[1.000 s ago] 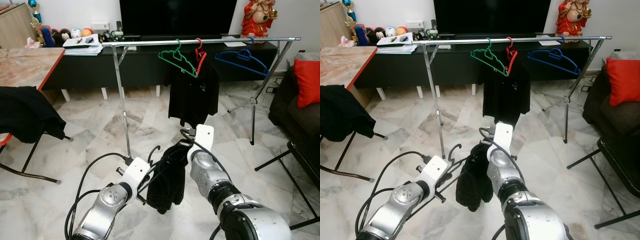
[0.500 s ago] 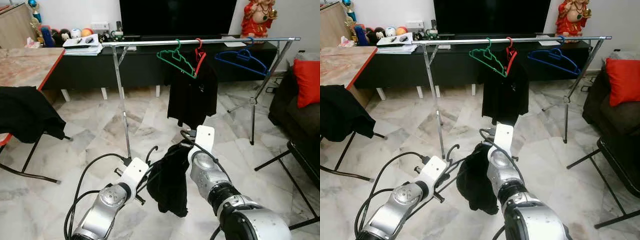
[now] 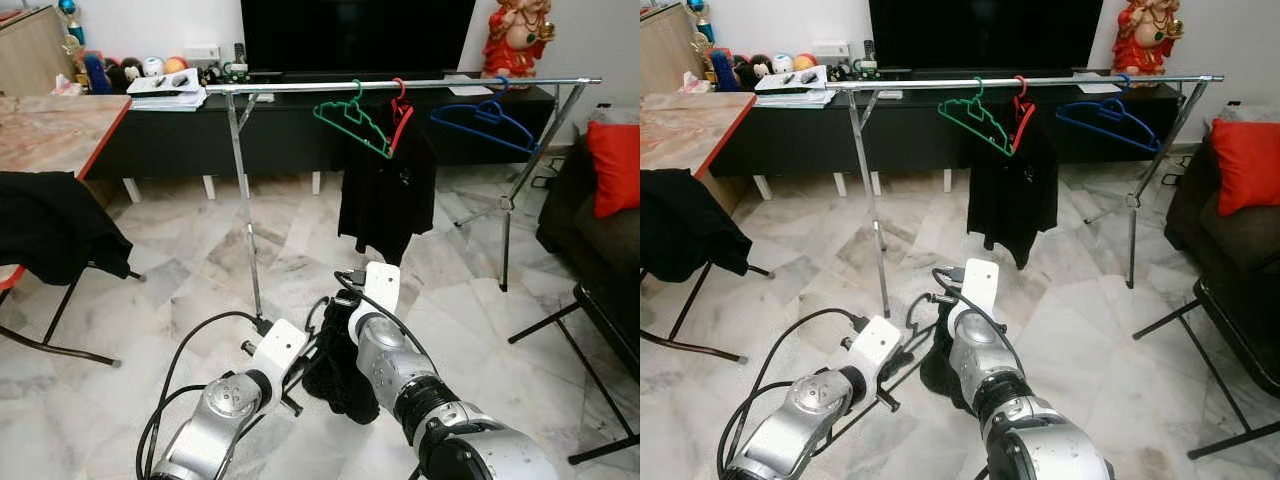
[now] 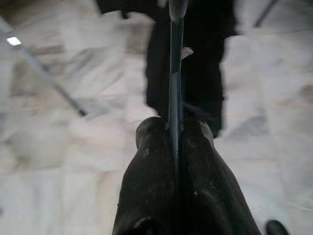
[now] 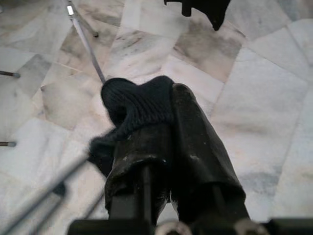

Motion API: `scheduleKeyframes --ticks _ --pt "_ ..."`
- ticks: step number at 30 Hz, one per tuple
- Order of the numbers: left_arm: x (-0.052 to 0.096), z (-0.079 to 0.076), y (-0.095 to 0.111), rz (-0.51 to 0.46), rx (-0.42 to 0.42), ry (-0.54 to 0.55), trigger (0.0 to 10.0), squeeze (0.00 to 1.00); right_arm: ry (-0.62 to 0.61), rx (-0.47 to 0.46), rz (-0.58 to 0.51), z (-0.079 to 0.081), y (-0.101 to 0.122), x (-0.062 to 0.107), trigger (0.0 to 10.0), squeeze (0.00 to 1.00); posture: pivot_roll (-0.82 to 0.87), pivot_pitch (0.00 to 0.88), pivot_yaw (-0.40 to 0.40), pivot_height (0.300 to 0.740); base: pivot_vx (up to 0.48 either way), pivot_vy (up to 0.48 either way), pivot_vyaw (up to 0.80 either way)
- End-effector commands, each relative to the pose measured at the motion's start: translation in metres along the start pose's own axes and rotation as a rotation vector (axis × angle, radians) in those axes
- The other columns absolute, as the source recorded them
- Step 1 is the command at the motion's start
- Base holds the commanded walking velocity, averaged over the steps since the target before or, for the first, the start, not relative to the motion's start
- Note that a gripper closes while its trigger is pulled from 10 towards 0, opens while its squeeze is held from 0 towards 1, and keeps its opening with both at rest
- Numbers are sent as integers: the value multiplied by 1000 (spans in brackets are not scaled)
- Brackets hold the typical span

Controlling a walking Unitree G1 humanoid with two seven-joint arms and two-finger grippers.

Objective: Hang hanger

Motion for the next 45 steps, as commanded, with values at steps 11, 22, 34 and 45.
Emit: scheduleKeyframes --ticks 11,22,34,45 --pt "3 28 -1 12 21 154 10000 0 -57 -44 -13 -9 5 0 10000 0 123 42 -62 740 0 0 0" --pt "2 12 2 -11 9 79 10000 0 10 -156 90 8 -13 3 10000 0 126 41 -61 740 0 0 0" --pt "4 16 3 -22 20 102 10000 0 60 -659 234 29 -28 9 10000 0 130 48 -60 740 0 0 0" --pt "6 -1 -1 9 -25 -24 10000 0 74 -585 27 8 14 1 10000 0 133 47 -56 740 0 0 0"
Point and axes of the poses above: a point about 5 cm out from each wrist's last joint towards the gripper, its own x axis pointing back from the gripper into the wrist, its own y axis along the axis of the wrist's last joint, z = x × y, the point moved 3 cm from there along -x, pointing out of the wrist towards the gripper, and after that the axes turned 6 degrees about x, right-handed, at the moved point
